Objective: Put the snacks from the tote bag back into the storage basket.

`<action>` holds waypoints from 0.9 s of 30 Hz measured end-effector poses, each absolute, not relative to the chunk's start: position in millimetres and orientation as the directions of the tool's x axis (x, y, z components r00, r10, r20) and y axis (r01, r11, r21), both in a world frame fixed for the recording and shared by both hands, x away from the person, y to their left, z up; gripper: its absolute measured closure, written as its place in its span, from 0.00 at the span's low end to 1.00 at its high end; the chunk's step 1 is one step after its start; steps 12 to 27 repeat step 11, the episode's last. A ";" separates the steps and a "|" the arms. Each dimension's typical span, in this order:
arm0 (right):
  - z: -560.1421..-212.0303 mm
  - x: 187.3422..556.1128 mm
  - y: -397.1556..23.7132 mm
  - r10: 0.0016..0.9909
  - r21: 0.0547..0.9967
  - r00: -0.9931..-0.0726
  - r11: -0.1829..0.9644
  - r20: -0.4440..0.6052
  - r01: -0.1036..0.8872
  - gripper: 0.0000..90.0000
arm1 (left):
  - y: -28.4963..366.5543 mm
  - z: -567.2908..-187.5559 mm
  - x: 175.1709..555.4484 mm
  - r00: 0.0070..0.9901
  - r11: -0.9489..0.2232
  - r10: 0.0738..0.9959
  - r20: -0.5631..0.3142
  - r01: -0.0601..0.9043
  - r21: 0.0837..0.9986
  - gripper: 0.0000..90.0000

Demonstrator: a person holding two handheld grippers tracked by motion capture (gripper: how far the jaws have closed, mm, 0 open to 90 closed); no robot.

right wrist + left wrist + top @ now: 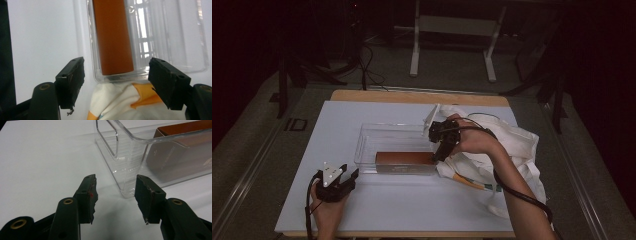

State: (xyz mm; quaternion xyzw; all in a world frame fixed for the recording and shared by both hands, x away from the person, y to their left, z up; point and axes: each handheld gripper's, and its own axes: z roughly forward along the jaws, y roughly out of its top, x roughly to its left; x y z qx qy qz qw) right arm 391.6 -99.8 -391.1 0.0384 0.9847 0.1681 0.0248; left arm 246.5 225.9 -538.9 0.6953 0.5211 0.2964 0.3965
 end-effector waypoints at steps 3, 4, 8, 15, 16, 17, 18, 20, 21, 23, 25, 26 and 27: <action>-386.4 389.2 -109.1 0.118 0.376 -0.992 0.922 -0.046 0.092 0.32 | 226.1 -538.8 246.6 0.280 -0.142 0.960 -0.001 0.491 0.859 0.58; -384.5 388.5 -112.5 0.134 0.388 -0.990 0.916 -0.052 0.103 0.32 | 226.0 -538.8 246.7 0.278 -0.141 0.960 -0.001 0.491 0.860 0.58; -377.2 384.9 -128.2 0.213 0.454 -0.976 0.875 -0.054 0.166 0.32 | 225.9 -538.9 246.7 0.278 -0.141 0.961 -0.001 0.490 0.860 0.58; -374.1 383.0 -141.6 0.263 0.504 -0.964 0.839 -0.049 0.203 0.32 | 226.0 -538.8 246.7 0.278 -0.142 0.961 0.000 0.491 0.860 0.57; -374.1 383.0 -141.6 0.263 0.504 -0.964 0.839 -0.049 0.203 0.32 | 226.0 -538.8 246.7 0.278 -0.142 0.961 0.000 0.491 0.860 0.57; -374.1 383.0 -141.6 0.263 0.504 -0.964 0.839 -0.049 0.203 0.32 | 226.0 -538.8 246.7 0.278 -0.142 0.961 0.000 0.491 0.860 0.57; -374.1 383.0 -141.6 0.263 0.504 -0.964 0.839 -0.049 0.203 0.32 | 226.0 -538.8 246.7 0.278 -0.142 0.961 0.000 0.491 0.860 0.57; -374.1 383.0 -141.6 0.263 0.504 -0.964 0.839 -0.049 0.203 0.32 | 226.0 -538.8 246.7 0.278 -0.142 0.961 0.000 0.491 0.860 0.57; -374.1 383.0 -141.6 0.263 0.504 -0.964 0.839 -0.049 0.203 0.32 | 226.0 -538.8 246.7 0.278 -0.142 0.961 0.000 0.491 0.860 0.57; -374.1 383.0 -141.6 0.263 0.504 -0.964 0.839 -0.049 0.203 0.32 | 226.0 -538.8 246.7 0.278 -0.142 0.961 0.000 0.491 0.860 0.57; -374.1 383.0 -141.6 0.263 0.504 -0.964 0.839 -0.049 0.203 0.32 | 226.0 -538.8 246.7 0.278 -0.142 0.961 0.000 0.491 0.860 0.57; -374.1 383.0 -141.6 0.263 0.504 -0.964 0.839 -0.049 0.203 0.32 | 226.0 -538.8 246.7 0.278 -0.142 0.961 0.000 0.491 0.860 0.57; -374.1 383.0 -141.6 0.263 0.504 -0.964 0.839 -0.049 0.203 0.32 | 226.0 -538.8 246.7 0.278 -0.142 0.961 0.000 0.491 0.860 0.57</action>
